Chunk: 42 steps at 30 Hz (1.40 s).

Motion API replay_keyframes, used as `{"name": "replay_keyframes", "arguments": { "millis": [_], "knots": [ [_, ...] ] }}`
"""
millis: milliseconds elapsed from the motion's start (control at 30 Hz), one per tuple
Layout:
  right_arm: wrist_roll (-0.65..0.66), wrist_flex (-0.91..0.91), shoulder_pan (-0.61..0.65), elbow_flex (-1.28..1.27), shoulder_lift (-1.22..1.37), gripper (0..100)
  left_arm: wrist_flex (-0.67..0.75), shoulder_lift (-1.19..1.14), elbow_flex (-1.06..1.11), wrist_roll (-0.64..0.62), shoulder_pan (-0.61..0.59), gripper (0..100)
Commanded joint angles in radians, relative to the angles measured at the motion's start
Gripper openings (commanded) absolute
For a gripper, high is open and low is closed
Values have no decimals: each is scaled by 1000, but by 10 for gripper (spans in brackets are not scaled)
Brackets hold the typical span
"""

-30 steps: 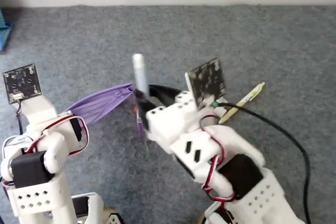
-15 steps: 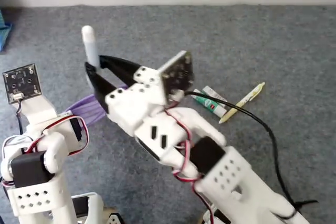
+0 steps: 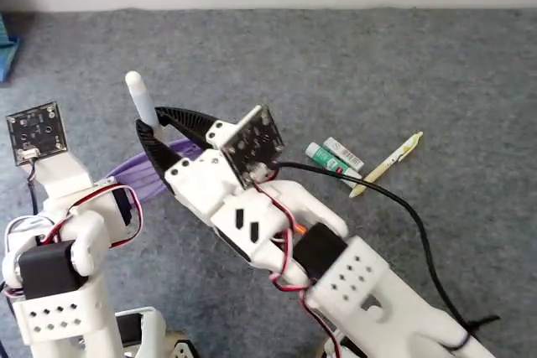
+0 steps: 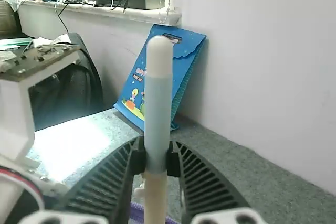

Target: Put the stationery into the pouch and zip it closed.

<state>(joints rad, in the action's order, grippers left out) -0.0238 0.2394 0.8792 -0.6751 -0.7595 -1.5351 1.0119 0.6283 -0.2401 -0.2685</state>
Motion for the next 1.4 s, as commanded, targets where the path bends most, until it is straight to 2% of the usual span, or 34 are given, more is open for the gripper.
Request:
{"name": "replay_keyframes", "arguments": {
  "millis": [0,133,267,333,667,767,967,1100,1233,1367],
  "knots": [
    [20,157,10,9,-108,9,6,-25,-25,-12,8,12],
    [25,325,10,9,-168,35,5,-26,-24,-12,8,12],
    [21,427,10,11,-180,208,3,-26,-24,-12,8,12],
    [20,452,10,11,-180,258,3,-26,-24,-12,8,12],
    [18,464,-19,132,-179,129,9,-26,28,-14,8,12],
    [18,479,-116,137,-179,112,9,-25,22,-14,8,12],
    [17,748,-386,138,-110,21,9,-25,22,-14,6,12],
    [17,802,-561,141,2,17,9,-20,22,-14,6,12],
    [23,808,-647,163,119,35,9,-23,24,-14,6,12],
    [49,845,-665,224,249,36,9,-23,24,-14,6,12]
  ]
}}
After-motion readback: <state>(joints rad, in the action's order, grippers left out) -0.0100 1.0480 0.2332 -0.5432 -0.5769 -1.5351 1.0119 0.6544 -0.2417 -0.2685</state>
